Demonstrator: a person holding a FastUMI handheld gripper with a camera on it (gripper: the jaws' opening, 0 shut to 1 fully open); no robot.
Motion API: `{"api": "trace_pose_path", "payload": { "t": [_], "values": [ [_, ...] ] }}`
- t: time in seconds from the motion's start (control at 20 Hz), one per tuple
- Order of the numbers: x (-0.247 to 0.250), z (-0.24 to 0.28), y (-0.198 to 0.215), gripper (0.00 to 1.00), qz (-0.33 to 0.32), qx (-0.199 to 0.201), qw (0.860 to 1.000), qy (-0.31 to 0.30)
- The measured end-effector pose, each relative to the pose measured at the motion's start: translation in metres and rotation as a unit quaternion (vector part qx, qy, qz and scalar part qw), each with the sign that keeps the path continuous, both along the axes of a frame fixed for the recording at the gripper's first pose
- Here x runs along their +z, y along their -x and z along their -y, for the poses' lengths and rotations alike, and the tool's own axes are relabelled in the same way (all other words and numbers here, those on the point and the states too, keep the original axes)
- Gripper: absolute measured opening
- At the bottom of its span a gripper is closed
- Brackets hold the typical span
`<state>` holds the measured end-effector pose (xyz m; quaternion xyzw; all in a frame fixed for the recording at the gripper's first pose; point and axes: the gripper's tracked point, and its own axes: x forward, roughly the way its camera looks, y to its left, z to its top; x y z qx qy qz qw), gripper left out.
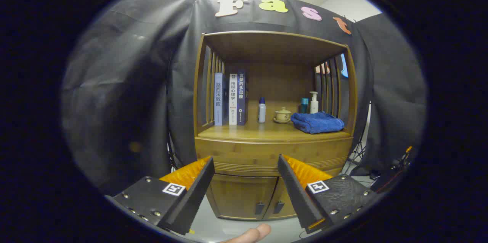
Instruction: Pull open the drawer, take out the items inside it, and place them on the countertop above the cabinet.
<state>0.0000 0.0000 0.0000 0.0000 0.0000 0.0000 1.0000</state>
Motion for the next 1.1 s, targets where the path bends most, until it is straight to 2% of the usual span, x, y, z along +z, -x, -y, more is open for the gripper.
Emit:
{"api": "trace_pose_path", "payload": {
  "t": [0.25, 0.7, 1.1],
  "values": [
    [-0.013, 0.008, -0.004, 1.00, -0.012, -0.008, 1.000, -0.009],
    [-0.009, 0.012, -0.007, 1.00, 0.005, -0.015, 1.000, -0.019],
    [-0.036, 0.021, -0.019, 1.00, -0.030, -0.017, 0.999, -0.019]
  ]
}}
